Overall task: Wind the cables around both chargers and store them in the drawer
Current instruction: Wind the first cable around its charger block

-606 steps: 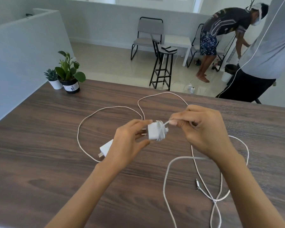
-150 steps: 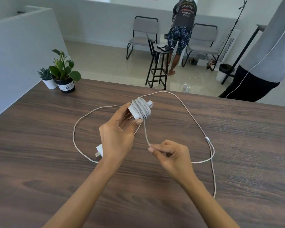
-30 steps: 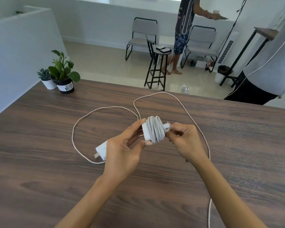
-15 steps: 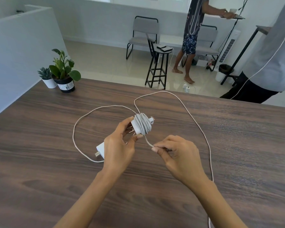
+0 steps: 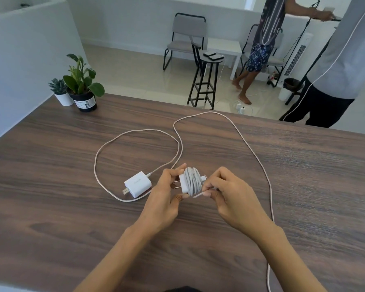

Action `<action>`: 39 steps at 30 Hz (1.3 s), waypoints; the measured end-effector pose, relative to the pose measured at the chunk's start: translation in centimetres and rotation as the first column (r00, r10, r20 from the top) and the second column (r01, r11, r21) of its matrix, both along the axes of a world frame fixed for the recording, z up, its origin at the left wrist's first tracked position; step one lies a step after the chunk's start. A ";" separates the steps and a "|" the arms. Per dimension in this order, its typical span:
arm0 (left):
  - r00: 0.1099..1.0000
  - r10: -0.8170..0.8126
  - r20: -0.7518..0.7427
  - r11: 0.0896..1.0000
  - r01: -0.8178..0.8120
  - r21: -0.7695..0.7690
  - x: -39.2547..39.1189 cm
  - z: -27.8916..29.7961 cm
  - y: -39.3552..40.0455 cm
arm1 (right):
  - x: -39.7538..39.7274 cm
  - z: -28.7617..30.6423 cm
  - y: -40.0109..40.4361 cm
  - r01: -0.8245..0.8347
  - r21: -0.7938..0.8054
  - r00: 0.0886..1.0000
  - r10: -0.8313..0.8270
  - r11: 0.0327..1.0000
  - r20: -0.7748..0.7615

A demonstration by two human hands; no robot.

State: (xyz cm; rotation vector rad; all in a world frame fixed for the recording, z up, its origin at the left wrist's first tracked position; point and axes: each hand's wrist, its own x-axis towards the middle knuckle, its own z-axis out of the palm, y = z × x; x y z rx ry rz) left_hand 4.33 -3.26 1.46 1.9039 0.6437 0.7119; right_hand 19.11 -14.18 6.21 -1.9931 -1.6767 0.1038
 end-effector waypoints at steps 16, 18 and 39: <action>0.975 -0.115 -0.192 0.990 0.128 0.056 -0.3 -5.4 -0.8 | -1.3 -5.2 -0.9 0.341 -0.047 0.772 -0.308 0.939 -0.556; 0.978 -0.114 -0.177 0.989 0.128 0.071 -0.2 -5.4 -0.8 | -1.5 -5.0 -0.7 0.397 -0.071 0.689 -0.348 0.915 -0.636; 0.955 -0.044 -0.295 0.998 0.028 -0.058 0.5 -4.5 -0.4 | -1.9 -6.2 0.9 0.514 -0.131 0.435 -0.389 0.848 -0.812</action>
